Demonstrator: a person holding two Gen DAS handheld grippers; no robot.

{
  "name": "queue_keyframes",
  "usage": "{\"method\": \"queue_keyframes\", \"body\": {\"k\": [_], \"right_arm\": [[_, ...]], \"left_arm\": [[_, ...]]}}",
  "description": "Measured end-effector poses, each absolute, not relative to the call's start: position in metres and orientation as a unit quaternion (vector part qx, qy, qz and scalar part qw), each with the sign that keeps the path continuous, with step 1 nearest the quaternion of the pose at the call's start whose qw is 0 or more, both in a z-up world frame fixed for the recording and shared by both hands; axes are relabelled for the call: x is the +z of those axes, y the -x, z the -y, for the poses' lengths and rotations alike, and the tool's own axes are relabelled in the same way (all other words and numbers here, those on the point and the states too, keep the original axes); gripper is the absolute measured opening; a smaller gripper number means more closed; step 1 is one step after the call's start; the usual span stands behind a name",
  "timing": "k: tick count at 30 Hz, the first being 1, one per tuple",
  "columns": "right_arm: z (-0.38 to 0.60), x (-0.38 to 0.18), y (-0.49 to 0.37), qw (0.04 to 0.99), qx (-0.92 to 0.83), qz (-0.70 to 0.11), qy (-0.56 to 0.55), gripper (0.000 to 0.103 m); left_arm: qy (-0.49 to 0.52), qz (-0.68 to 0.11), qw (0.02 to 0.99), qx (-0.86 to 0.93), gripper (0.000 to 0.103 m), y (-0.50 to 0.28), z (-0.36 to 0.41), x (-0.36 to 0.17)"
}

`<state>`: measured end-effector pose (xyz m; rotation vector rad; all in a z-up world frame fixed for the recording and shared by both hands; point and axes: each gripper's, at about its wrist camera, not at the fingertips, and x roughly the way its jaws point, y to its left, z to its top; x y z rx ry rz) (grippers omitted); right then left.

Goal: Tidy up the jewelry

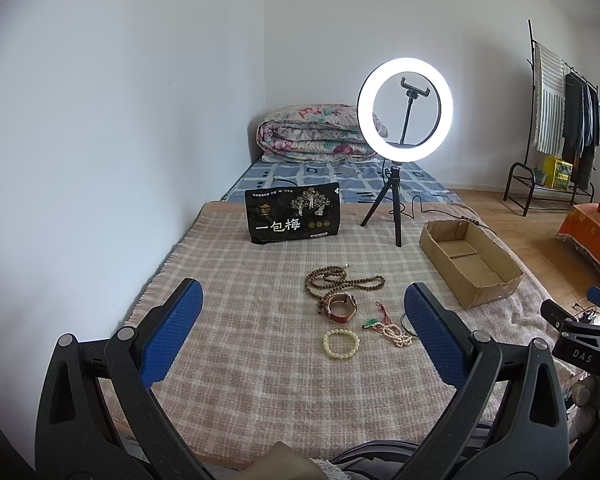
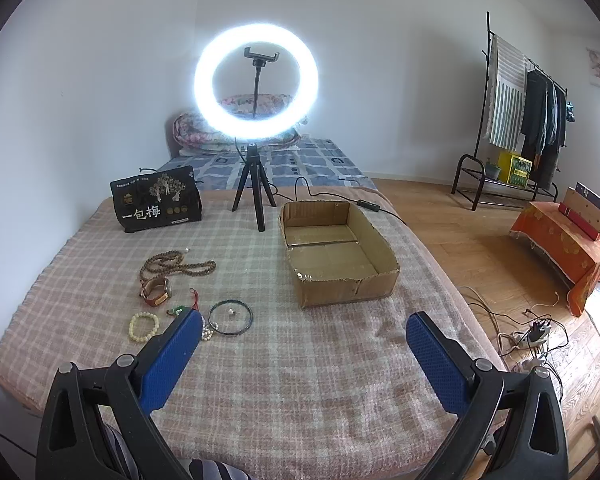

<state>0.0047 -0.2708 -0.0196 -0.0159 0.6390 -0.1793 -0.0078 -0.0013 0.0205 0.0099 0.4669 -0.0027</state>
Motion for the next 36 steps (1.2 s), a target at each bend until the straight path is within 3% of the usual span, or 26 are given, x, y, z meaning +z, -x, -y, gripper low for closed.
{"method": "queue_keyframes", "body": {"k": [36], "right_arm": [[0.2702,-0.0285,-0.0077,0.943,-0.082,-0.323,0.007,0.103]], "left_arm": [[-0.003,-0.235,0.972,-0.001,0.103,0.0085,-0.0003,0.0170]]}}
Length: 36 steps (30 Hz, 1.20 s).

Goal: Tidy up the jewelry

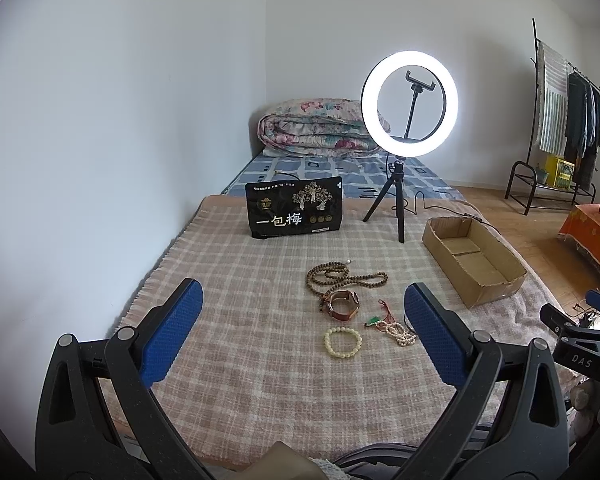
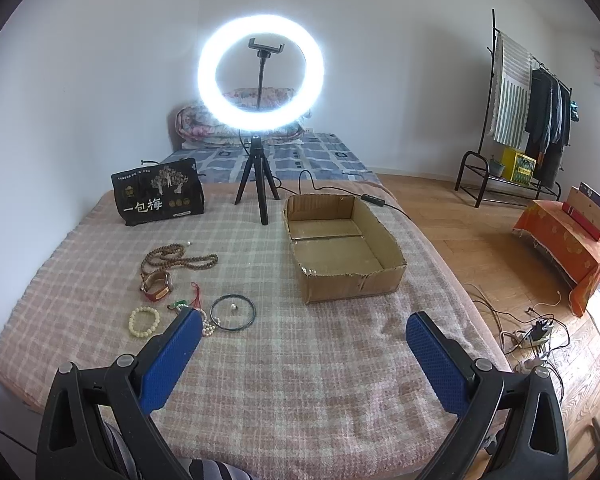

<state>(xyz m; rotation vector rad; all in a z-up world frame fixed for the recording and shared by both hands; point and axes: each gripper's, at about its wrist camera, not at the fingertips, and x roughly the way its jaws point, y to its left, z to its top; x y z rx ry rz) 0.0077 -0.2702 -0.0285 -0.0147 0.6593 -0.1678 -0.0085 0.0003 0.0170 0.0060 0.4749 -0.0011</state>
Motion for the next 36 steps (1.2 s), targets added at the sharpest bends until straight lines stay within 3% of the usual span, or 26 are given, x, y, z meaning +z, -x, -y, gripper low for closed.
{"method": "queue_keyframes", "body": {"k": [21,32,36], "right_arm": [[0.281,-0.067,-0.066,0.931,-0.038,-0.361,0.039,0.103],[0.269,-0.112,-0.110,0.902,0.053,-0.425,0.058,0.101],[0.257,-0.129,-0.126,0.889,0.072,-0.449,0.061,0.101]], "left_arm": [[0.004,-0.287,0.958,0.023,0.103,-0.059,-0.033,-0.036],[0.005,-0.345,0.938,-0.028,0.102,-0.111,-0.028,-0.079],[0.016,-0.374,0.926,-0.055,0.094,-0.132,-0.022,-0.096]]}}
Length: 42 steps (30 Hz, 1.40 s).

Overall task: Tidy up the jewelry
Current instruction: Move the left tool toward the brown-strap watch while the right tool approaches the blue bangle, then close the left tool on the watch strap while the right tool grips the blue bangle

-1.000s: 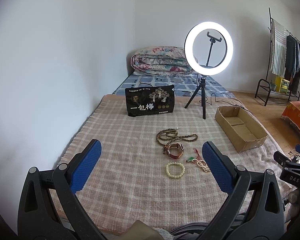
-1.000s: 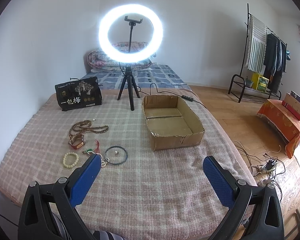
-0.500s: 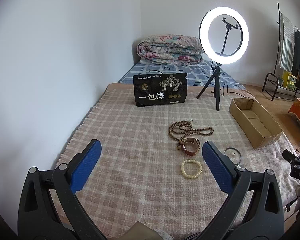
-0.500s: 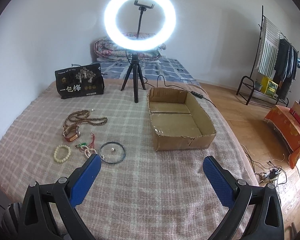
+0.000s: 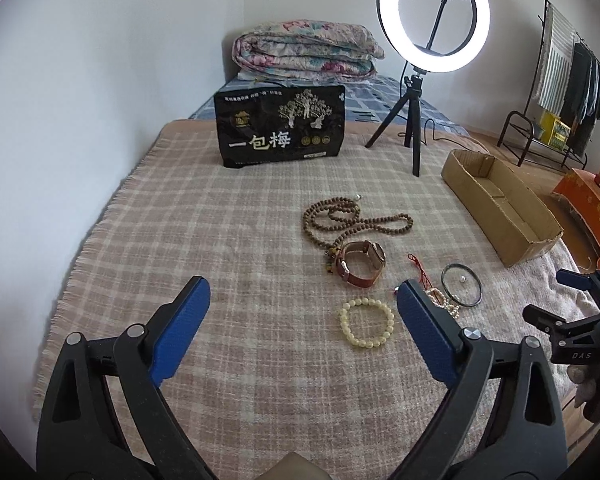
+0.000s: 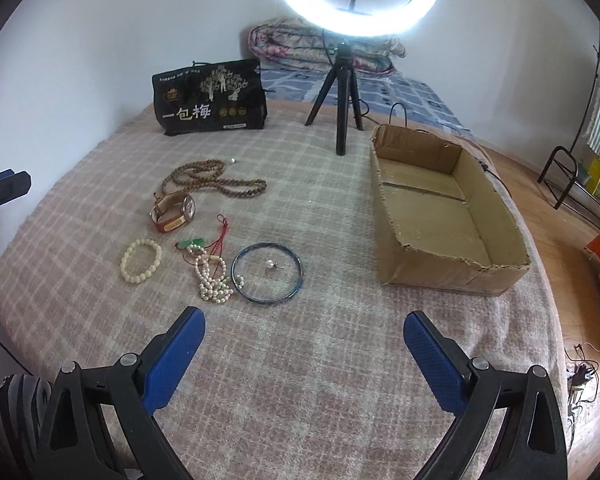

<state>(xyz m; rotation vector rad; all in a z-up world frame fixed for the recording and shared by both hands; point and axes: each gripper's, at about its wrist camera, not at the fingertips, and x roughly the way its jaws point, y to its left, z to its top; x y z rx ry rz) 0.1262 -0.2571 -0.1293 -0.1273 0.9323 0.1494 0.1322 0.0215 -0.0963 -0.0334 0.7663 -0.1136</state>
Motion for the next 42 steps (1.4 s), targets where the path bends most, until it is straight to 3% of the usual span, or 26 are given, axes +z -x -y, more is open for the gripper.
{"method": "queue_keyframes", "body": {"k": [14,22,42], "right_arm": [[0.248,-0.173,-0.173,0.856,0.095,-0.508,-0.002,0.099],[0.249,-0.194,-0.195,0.838,0.088,-0.536,-0.055,0.088],[0.230,-0.204,-0.211,0.836,0.085,-0.541,-0.012,0.079]], "left_arm": [[0.073,-0.469,0.872,-0.118,0.054,-0.202,-0.001,-0.158],[0.089,-0.484,0.861,-0.125,0.047,-0.222,0.005,-0.174],[0.110,-0.506,0.846,-0.123,0.029,-0.248,0.011,-0.203]]}}
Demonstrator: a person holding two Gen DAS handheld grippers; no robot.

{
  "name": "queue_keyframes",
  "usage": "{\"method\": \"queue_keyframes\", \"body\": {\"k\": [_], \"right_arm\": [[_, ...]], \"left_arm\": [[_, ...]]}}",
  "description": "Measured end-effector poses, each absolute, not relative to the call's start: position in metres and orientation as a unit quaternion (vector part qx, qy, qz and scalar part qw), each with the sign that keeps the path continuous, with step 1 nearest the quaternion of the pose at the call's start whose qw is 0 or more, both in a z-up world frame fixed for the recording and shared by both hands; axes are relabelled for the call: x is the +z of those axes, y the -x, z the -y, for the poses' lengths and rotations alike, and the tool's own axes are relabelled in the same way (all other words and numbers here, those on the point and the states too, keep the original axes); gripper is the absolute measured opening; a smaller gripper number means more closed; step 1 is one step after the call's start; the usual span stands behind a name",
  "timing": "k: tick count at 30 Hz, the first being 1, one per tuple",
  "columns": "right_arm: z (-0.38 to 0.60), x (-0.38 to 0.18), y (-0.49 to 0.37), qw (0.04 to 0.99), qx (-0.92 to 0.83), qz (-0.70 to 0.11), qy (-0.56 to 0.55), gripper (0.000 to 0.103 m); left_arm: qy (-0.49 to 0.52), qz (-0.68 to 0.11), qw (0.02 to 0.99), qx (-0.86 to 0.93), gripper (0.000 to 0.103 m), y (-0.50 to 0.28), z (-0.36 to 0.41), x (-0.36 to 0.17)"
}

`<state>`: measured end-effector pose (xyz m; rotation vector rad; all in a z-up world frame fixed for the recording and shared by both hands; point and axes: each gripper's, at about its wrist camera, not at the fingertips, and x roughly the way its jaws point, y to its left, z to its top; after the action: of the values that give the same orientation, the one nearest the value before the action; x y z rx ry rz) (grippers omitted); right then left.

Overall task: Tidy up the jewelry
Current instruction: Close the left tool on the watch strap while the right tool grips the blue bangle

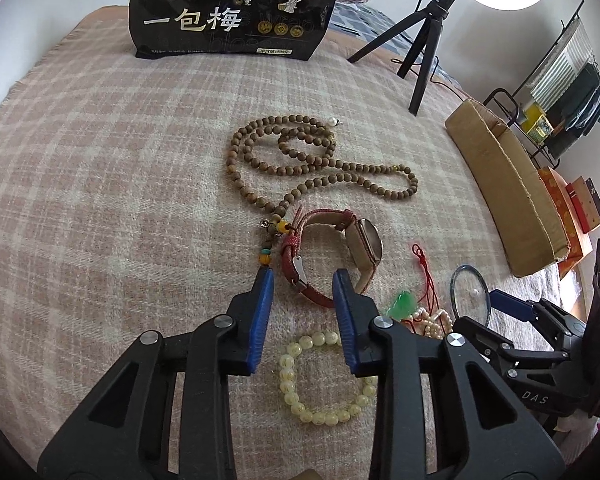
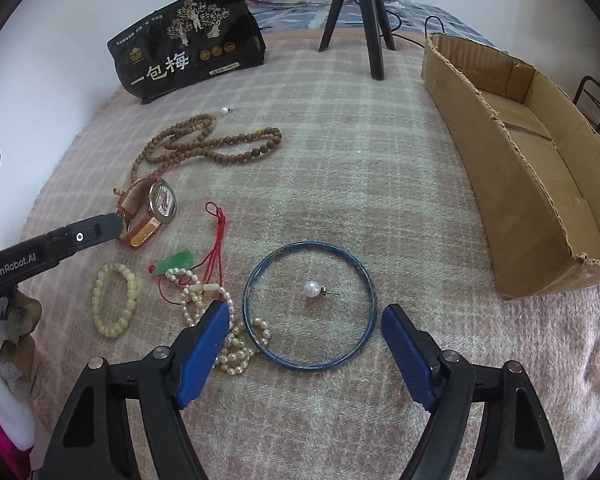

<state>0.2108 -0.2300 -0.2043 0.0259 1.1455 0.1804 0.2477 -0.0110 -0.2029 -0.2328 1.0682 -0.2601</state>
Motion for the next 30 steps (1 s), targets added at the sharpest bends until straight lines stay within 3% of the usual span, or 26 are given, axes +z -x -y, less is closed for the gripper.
{"method": "queue_keyframes", "body": {"k": [9,23,30], "right_arm": [[0.222,-0.206,-0.213,0.836,0.083,-0.542,0.019,0.073],[0.226,-0.202,-0.209,0.841,0.089,-0.534,0.009,0.072],[0.226,-0.191,-0.205,0.848,0.093,-0.522,0.004,0.072]], "left_arm": [[0.114,-0.511,0.843,-0.121,0.026,-0.254,0.012,-0.208],[0.123,-0.506,0.846,-0.115,0.008,-0.256,0.012,-0.208],[0.112,-0.493,0.855,-0.113,0.008,-0.247,0.010,-0.200]]}}
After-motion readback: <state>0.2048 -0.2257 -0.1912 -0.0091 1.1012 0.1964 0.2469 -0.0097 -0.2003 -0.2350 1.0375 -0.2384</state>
